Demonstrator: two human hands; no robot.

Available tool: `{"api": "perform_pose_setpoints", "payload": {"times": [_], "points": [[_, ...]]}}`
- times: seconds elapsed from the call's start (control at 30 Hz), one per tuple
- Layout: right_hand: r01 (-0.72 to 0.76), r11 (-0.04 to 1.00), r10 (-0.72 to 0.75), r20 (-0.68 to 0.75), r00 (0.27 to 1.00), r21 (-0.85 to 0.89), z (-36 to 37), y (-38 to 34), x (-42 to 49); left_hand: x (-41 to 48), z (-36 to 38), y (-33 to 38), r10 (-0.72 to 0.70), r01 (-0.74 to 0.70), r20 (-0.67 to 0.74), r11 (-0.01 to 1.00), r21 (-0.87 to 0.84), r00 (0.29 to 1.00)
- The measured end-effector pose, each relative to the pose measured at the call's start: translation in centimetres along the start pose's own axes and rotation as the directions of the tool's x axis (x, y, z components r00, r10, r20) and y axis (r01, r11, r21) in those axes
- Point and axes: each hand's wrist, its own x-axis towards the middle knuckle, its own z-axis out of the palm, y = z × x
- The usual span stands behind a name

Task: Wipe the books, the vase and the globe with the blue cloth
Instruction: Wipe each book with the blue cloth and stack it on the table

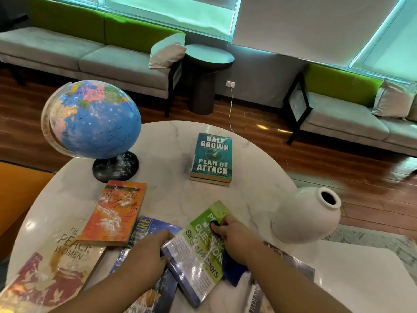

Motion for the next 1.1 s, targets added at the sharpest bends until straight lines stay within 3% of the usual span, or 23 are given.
{"api": "perform_pose_setpoints", "payload": {"times": [0.03,0.13,0.2,0.27,0.37,0.5,0.57,0.67,0.8,0.9,0.97,1.1], "points": [[-0.057,0.991,0.055,0.017,0.998,0.121,-0.1,-0.1,-0.3,0.0,0.0,0.0,0.002,-0.002,0.000,1.000,-0.001,1.000],[-0.131,0.972,0.150,-0.088,0.985,0.194,-1.3,0.9,0.1,0.0,0.0,0.0,0.004,-0.004,0.011,1.000,0.012,1.000],[-0.145,0.985,0.157,-0.133,0.979,0.093,-1.0,1.4,0.2,0.1,0.1,-0.1,-0.001,0.001,0.025,1.000,0.021,1.000],[-0.069,0.998,0.068,-0.080,0.994,-0.010,-0.2,1.0,-0.7,0.2,0.2,-0.2,-0.006,0.006,0.038,1.000,0.021,0.999],[-0.088,0.979,0.095,-0.030,0.995,0.187,0.1,0.6,-1.8,0.2,0.5,-0.3,-0.005,0.004,0.088,1.000,0.022,0.996],[-0.158,0.951,0.214,-0.198,0.957,0.265,-0.9,1.6,-0.8,-0.4,2.5,0.2,0.076,-0.077,0.119,0.997,0.000,0.990],[-0.147,0.959,0.195,-0.189,0.962,0.244,-0.7,1.6,-0.8,-0.5,3.7,0.2,0.099,-0.108,0.139,0.992,0.063,0.985],[-0.137,0.972,0.152,-0.062,0.986,0.191,-0.6,1.4,-1.4,0.0,4.1,0.2,0.095,-0.133,0.187,0.970,0.204,0.978],[-0.118,0.986,0.140,-0.199,0.970,0.116,-1.2,1.7,-1.7,0.7,4.3,0.9,0.123,-0.215,0.258,0.905,0.366,0.958],[0.011,0.992,-0.026,-0.115,0.993,-0.127,-0.2,2.2,-2.7,0.9,4.7,0.7,0.102,-0.214,0.274,0.884,0.415,0.956],[0.058,0.986,-0.071,-0.079,0.994,-0.158,0.0,2.3,-3.2,0.9,4.8,0.7,0.106,-0.224,0.277,0.868,0.442,0.955],[0.061,0.948,-0.127,-0.196,0.972,-0.312,-0.5,2.0,-3.0,0.4,4.9,2.0,0.110,-0.270,0.302,0.782,0.562,0.947]]}}
